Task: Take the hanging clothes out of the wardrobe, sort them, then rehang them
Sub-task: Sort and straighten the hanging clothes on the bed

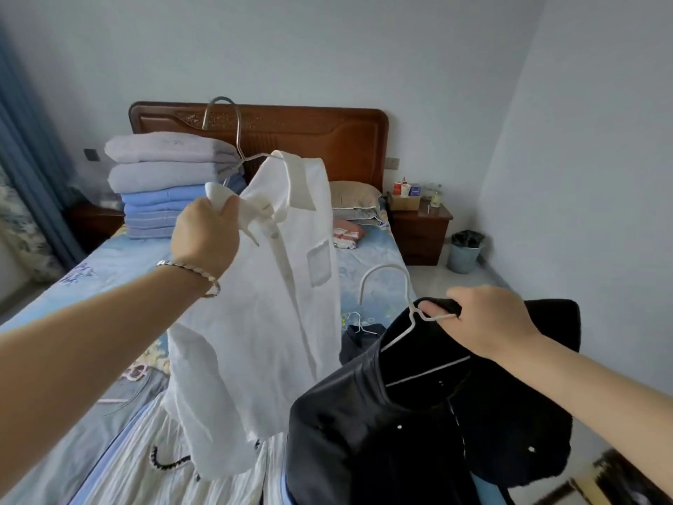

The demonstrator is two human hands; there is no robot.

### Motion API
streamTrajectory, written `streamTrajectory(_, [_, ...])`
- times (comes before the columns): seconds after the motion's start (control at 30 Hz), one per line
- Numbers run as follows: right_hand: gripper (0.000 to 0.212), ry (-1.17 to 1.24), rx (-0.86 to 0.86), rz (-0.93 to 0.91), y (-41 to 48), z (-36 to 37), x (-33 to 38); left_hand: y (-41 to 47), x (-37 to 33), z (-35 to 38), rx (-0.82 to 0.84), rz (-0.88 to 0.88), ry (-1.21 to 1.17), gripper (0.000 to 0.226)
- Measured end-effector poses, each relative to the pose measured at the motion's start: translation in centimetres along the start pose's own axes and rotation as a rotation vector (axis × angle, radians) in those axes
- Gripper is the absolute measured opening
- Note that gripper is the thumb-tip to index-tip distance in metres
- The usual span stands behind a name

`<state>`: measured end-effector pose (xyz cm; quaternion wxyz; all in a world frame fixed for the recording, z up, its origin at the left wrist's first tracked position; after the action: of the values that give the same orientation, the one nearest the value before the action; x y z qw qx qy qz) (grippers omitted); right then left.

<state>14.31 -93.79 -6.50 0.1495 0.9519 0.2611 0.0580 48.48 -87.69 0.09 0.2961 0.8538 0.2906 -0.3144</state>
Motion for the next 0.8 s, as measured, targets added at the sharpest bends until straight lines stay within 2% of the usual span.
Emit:
streamTrajectory(0.1, [0.072, 0.011, 0.041, 0.014, -0.6, -2.3, 0.4, 0.3, -0.7, 0.1, 0.069, 0.051, 0.074, 0.037])
streamTrajectory(0.17, [0.067, 0.059, 0.075, 0.070, -0.4, -4.0, 0.2, 0.1, -1.0, 1.4, 0.146, 0.072, 0.130, 0.032])
streamTrajectory(0.23, [0.063, 0.085, 0.078, 0.127, 0.3, -4.9, -0.5, 0.1, -0.2, 3.6, 0.241, 0.044, 0.144, 0.037])
streamTrajectory(0.37, [0.062, 0.031, 0.081, 0.160, 2.8, -2.7, -2.7, -0.1, 2.2, 8.4, 0.357, -0.037, 0.117, 0.038])
streamTrajectory(0.47, [0.056, -0.120, 0.067, 0.090, 5.1, 2.2, -4.4, 0.2, 3.7, 11.2, 0.360, -0.079, 0.137, 0.037])
streamTrajectory(0.53, [0.054, -0.101, 0.095, 0.105, 6.6, 6.5, -5.8, 0.8, 4.6, 13.0, 0.344, -0.108, 0.145, 0.032])
streamTrajectory(0.6, [0.054, -0.054, 0.180, 0.144, 8.2, 11.1, -6.8, 1.5, 5.7, 15.0, 0.319, -0.141, 0.150, 0.029])
streamTrajectory(0.7, [0.056, -0.109, 0.345, 0.128, 11.1, 18.9, -7.7, 2.3, 7.3, 18.6, 0.292, -0.214, 0.181, 0.028])
streamTrajectory(0.8, [0.057, -0.124, 0.480, 0.112, 14.0, 27.2, -9.5, 3.1, 9.0, 22.8, 0.260, -0.303, 0.220, 0.037])
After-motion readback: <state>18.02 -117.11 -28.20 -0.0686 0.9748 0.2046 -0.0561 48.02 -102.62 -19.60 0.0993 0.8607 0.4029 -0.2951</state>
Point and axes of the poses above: each hand's wrist, its own y-axis towards the middle knuckle, its own z-axis out of the palm, x = y × z, the point moved 7 cm from there along y, towards the middle knuckle, and after that the axes turned 4 degrees about x, right-handed, at the moved point
